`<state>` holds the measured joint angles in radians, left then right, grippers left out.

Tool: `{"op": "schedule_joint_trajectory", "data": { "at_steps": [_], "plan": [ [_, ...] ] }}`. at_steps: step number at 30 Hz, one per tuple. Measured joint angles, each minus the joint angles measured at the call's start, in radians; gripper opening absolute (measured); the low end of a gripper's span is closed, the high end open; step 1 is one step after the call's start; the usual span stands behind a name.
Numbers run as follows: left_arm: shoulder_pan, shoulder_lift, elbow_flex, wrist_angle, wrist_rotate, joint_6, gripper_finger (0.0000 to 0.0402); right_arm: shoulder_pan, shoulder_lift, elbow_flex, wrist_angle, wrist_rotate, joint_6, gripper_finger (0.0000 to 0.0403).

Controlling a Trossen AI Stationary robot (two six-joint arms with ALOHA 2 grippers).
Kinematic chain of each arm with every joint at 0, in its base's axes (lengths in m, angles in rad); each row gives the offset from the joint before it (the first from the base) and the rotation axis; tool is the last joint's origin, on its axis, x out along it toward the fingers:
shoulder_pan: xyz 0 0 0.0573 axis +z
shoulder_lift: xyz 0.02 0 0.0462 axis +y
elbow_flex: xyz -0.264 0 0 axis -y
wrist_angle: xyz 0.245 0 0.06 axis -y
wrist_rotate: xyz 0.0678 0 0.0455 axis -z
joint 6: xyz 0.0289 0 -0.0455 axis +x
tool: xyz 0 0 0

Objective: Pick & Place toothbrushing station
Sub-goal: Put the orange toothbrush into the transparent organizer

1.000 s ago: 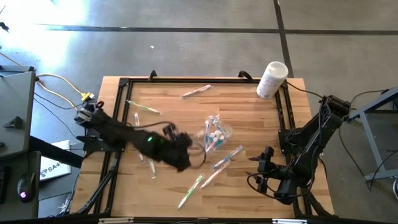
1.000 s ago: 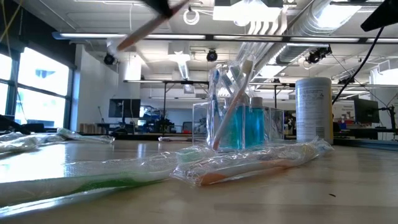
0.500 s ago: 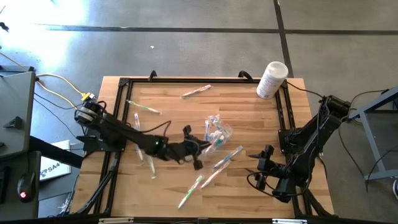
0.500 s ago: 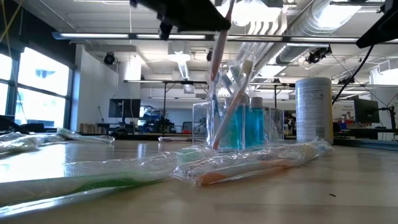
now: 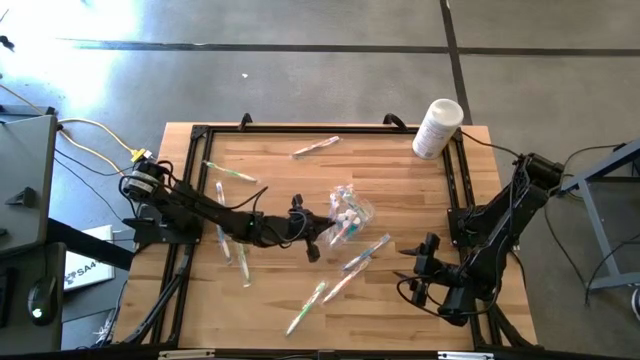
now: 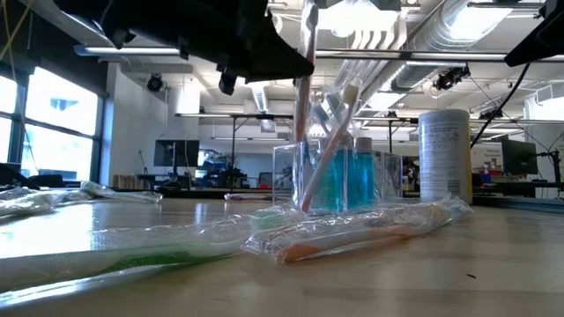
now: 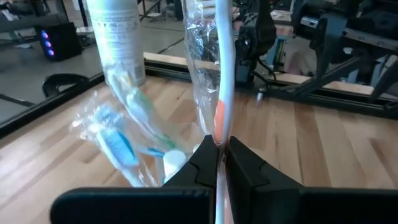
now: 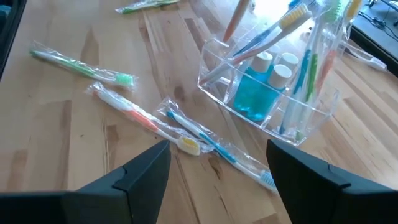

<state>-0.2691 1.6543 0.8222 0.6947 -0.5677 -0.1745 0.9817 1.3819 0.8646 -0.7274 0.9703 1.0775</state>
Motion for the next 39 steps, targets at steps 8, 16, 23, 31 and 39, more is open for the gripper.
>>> {"op": "schedule_joint_trajectory", "data": {
  "at_steps": [8,16,23,31,39],
  "plan": [
    [0.001,0.064,-0.028,0.099,0.008,-0.031,0.0004,0.0,0.0,0.0,0.001,0.033,-0.001,0.0259],
    [0.001,0.17,-0.024,0.202,0.013,-0.009,0.0005,0.0,0.0,0.0,0.002,0.048,-0.001,0.0259],
    [0.001,0.213,-0.024,0.232,0.013,-0.035,0.0042,0.0,0.0,0.0,0.002,0.048,-0.001,0.0259],
    [0.001,0.214,-0.024,0.217,0.012,-0.006,0.0057,0.0,0.0,0.0,0.002,0.049,-0.001,0.0259],
    [0.001,0.214,-0.024,0.186,0.008,-0.013,0.0058,0.0,0.0,0.0,0.002,0.048,-0.001,0.0259]
  ]
}}
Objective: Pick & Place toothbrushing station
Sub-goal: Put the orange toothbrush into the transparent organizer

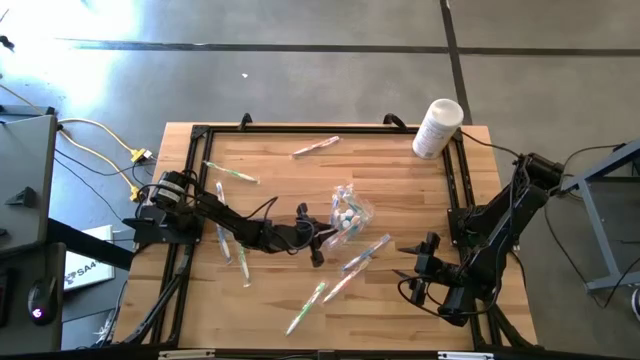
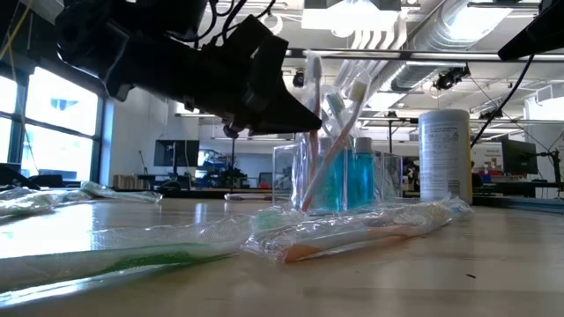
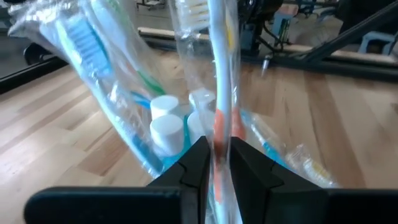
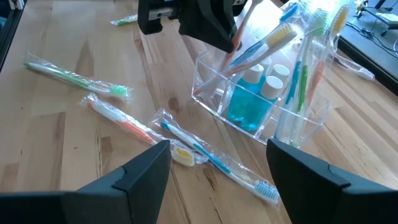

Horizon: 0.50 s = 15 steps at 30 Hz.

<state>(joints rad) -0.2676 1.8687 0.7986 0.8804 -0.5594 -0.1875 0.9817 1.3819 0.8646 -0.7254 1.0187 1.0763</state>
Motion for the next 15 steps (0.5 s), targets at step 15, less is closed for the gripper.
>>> {"op": "schedule_joint_trajectory", "data": {
  "at_steps": [15],
  "plan": [
    [-0.001,0.0,0.0,-0.039,0.017,-0.041,0.0065,0.0,0.0,0.0,-0.001,0.0,0.0,0.0259]
  ]
}}
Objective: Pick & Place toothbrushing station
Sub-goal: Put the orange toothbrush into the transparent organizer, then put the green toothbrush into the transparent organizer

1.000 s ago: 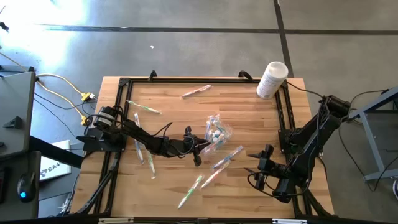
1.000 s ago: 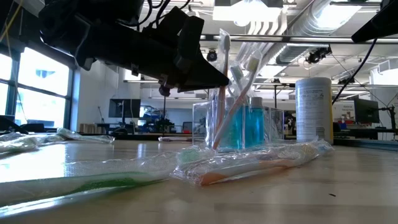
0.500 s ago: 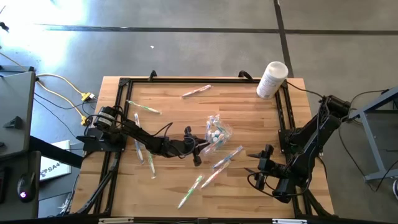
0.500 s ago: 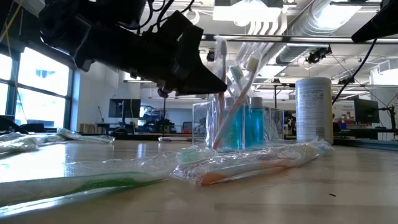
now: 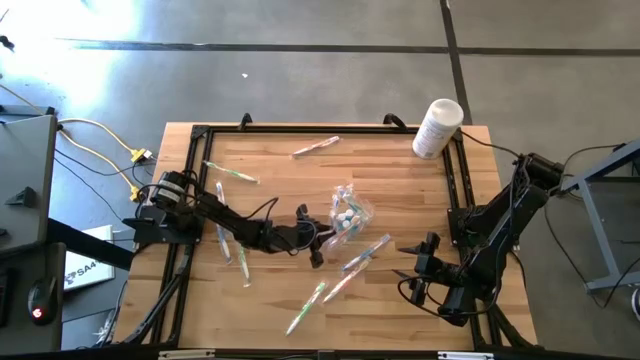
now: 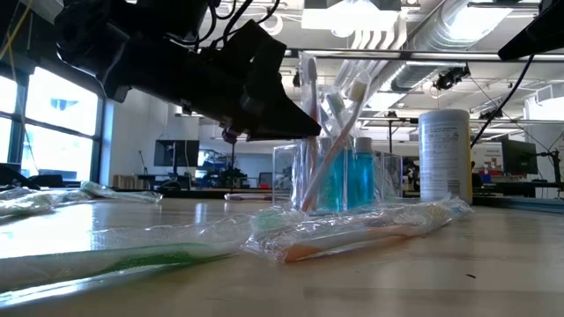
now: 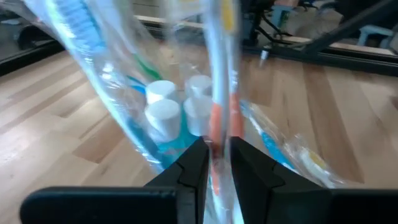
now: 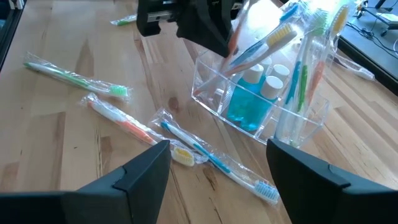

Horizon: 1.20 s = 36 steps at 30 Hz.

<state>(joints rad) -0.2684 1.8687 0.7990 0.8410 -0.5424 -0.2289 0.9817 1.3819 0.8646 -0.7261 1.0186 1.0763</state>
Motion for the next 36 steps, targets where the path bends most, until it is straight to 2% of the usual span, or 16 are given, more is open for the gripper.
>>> {"op": "schedule_joint_trajectory", "data": {
  "at_steps": [12,16,20,23,28,32,36],
  "plan": [
    [-0.003,0.0,0.0,0.03,-0.022,0.03,0.017,0.0,0.0,0.0,0.0,0.0,0.0,0.0259],
    [-0.033,-0.021,0.016,0.06,-0.018,0.159,0.0182,0.0,0.0,0.0,0.0,-0.006,0.002,0.0259],
    [-0.061,-0.061,0.056,-0.037,-0.016,0.23,0.0184,0.0,0.0,0.0,0.0,-0.006,0.002,0.0259],
    [-0.061,-0.089,0.096,-0.145,-0.017,0.227,0.0184,0.0,0.0,0.0,0.0,-0.003,0.001,0.0259],
    [-0.061,-0.136,0.189,-0.416,-0.017,0.225,0.0184,0.0,0.0,0.0,0.0,-0.004,0.001,0.0259],
    [-0.083,-0.18,0.306,-0.743,-0.016,0.216,0.0184,0.0,0.0,0.0,-0.001,-0.004,0.002,0.0259],
    [-0.121,-0.186,0.473,-1.137,0.008,0.053,0.0184,0.0,0.0,-0.02,0.013,-0.005,0.003,0.0259]
  ]
}}
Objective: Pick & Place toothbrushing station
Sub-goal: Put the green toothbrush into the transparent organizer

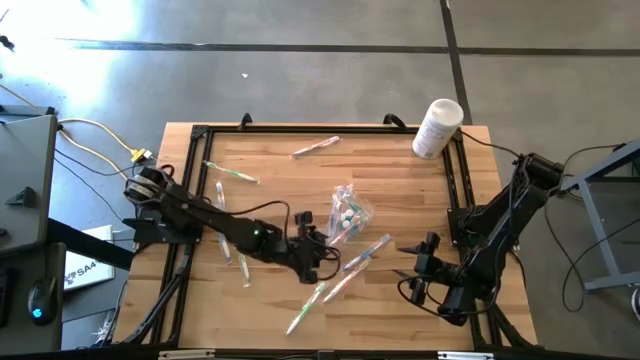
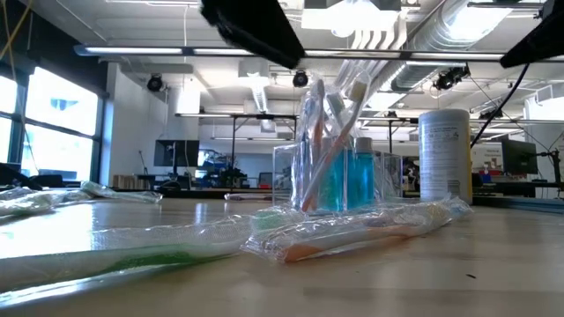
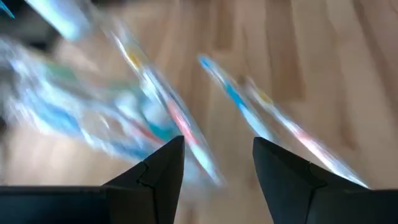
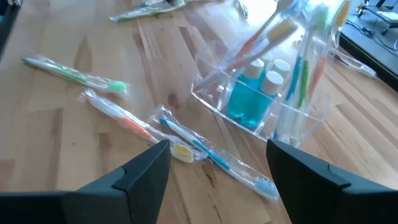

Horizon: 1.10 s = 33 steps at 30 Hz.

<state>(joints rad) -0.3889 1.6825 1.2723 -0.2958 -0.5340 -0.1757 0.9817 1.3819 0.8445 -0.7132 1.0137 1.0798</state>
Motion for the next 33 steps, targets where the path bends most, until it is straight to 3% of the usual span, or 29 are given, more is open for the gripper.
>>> {"op": "schedule_joint_trajectory", "data": {
  "at_steps": [3,7,11,21,33],
  "plan": [
    [-0.022,0.001,0.094,-0.162,0.109,-0.174,0.0184,-0.002,0.0,-0.031,0.009,0.001,0.021,0.0259],
    [-0.048,0.005,0.11,-0.153,0.319,-0.363,0.0184,-0.018,0.0,-0.052,0.009,0.002,0.058,0.0259],
    [-0.082,0.008,0.104,-0.137,0.419,-0.406,0.0184,-0.023,0.0,-0.052,0.016,0.006,0.056,0.0259],
    [-0.144,0.166,0.087,-0.108,0.387,-0.409,0.0184,-0.023,0.0,-0.053,0.022,0.005,0.05,0.0259],
    [-0.12,0.278,0.09,-0.107,0.408,-0.614,0.0184,-0.023,0.0,-0.053,0.023,0.001,0.049,0.0259]
  ]
}}
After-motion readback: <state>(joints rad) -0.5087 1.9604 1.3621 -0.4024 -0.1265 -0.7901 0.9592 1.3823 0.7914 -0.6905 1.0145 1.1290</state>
